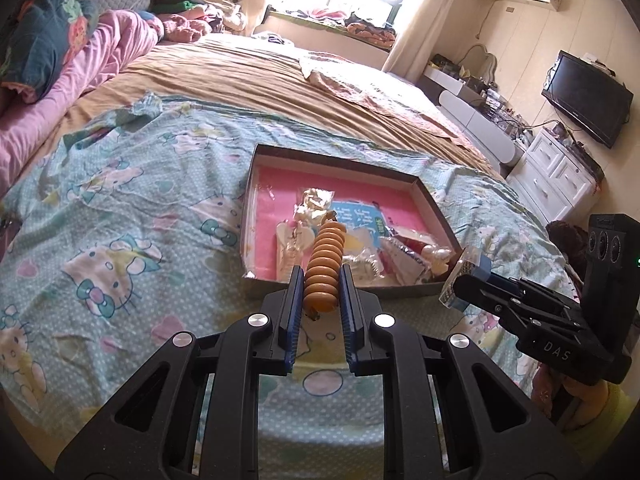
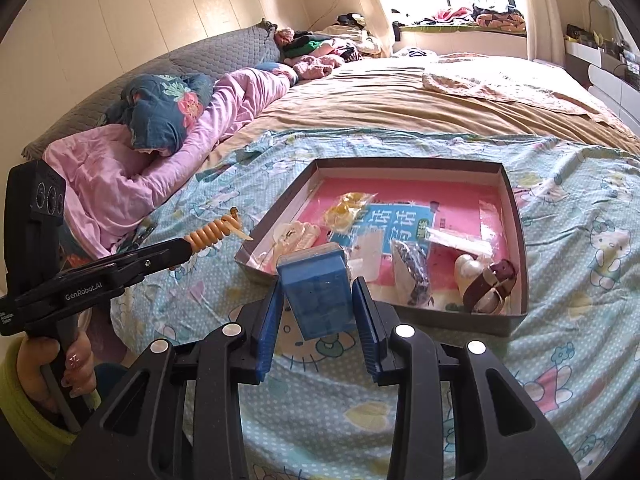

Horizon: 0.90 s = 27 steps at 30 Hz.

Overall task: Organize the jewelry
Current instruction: 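Carry the blue box over the box with the right tool while the left tool carries the bead coil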

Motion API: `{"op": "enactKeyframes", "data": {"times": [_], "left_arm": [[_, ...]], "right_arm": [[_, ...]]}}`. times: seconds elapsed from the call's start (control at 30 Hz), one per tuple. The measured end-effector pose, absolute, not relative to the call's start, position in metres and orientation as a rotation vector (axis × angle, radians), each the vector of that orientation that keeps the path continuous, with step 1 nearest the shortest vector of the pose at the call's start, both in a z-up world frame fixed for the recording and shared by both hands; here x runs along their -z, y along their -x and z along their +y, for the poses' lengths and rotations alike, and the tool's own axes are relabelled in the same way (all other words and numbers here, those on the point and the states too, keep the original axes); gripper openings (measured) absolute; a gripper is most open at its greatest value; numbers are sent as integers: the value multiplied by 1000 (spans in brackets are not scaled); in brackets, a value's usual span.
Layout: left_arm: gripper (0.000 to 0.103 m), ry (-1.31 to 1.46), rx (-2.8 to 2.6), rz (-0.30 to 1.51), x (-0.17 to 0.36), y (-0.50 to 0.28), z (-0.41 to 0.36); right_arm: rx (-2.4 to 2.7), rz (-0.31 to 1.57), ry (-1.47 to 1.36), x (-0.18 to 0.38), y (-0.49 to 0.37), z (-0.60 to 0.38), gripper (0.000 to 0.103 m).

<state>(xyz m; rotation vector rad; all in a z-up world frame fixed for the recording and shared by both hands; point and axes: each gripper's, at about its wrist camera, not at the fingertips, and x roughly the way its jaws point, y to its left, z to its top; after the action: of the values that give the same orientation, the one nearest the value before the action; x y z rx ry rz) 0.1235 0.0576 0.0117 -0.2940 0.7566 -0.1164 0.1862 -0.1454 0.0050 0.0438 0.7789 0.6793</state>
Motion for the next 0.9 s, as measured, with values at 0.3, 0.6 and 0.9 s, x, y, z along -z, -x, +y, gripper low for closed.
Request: {"op": "enactKeyframes", "data": {"times": [0.3,0.6,0.9], "left_arm": [[11,268,138,740,-24,-141,44],[11,254,150,733,-31,-162,33],[11,236,156,740,-29,-182,23]], "right_arm": [[-657,746,-53,-16,-200,-154,34],[-594,706,-71,-25,-218,-176,34],[-536,685,-71,-25,-239,-191,34]]}}
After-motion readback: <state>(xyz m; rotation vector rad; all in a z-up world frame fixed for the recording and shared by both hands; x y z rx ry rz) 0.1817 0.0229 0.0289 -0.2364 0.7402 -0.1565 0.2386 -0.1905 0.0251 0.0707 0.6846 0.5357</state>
